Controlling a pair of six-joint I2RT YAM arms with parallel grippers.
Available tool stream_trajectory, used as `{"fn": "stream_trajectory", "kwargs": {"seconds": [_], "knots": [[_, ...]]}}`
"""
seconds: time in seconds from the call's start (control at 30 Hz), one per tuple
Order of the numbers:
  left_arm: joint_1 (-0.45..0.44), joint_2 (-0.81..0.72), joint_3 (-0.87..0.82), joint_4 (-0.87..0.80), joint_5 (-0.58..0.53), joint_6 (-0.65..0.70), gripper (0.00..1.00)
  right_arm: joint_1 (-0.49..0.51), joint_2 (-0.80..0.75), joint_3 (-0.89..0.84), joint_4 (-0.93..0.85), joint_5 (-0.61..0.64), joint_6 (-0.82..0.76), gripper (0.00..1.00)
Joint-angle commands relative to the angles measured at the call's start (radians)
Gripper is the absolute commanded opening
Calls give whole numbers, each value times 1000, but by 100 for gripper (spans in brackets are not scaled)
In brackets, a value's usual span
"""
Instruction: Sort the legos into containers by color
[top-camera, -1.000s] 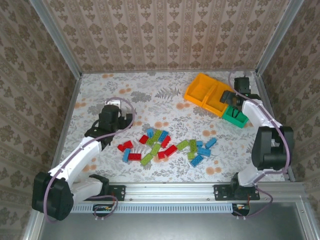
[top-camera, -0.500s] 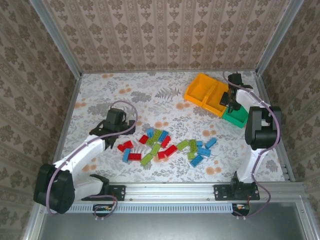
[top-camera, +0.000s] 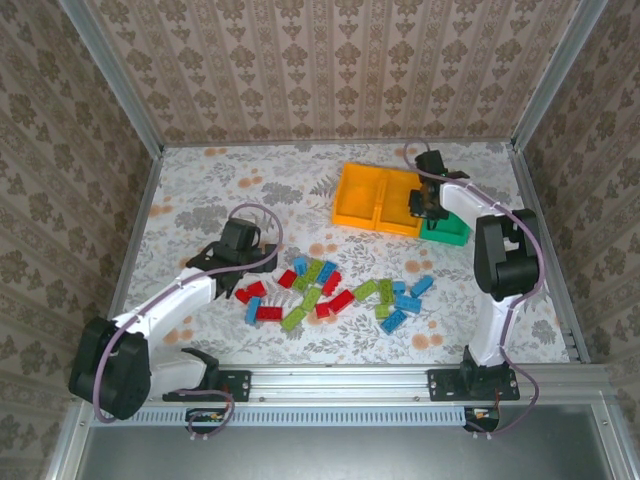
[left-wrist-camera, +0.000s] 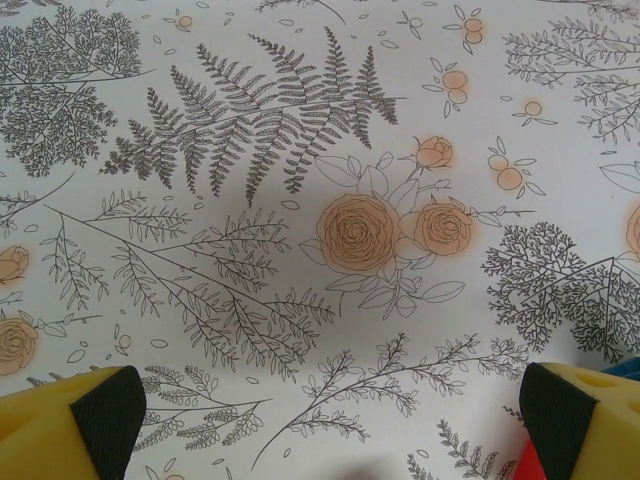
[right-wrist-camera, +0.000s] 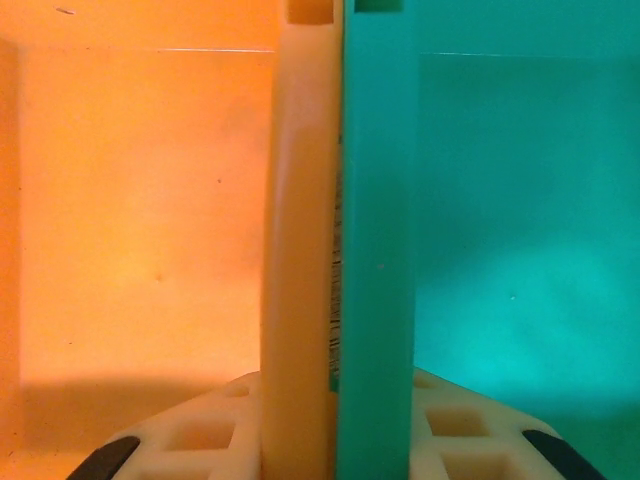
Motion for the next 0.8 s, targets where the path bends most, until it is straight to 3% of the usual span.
{"fn": "stream_trajectory", "kwargs": {"seconds": [0.0,0.2,0.37,0.57,0.77], "knots": [[-18,18,41,-18,0,-16,100,52,-2,51,4,-25,0,22],[-66,49,83,-27,10,-17,100,128,55,121,-11,-31,2,22],[-106,60,79,38,92,71,100,156,64,128,-17,-35,13,28],[-125,56,57,72,214,216,100,154,-27,69,5,-39,11,49],[-129,78,49,90,306,287,98,153,-109,19,45,-28,-15,64]]}}
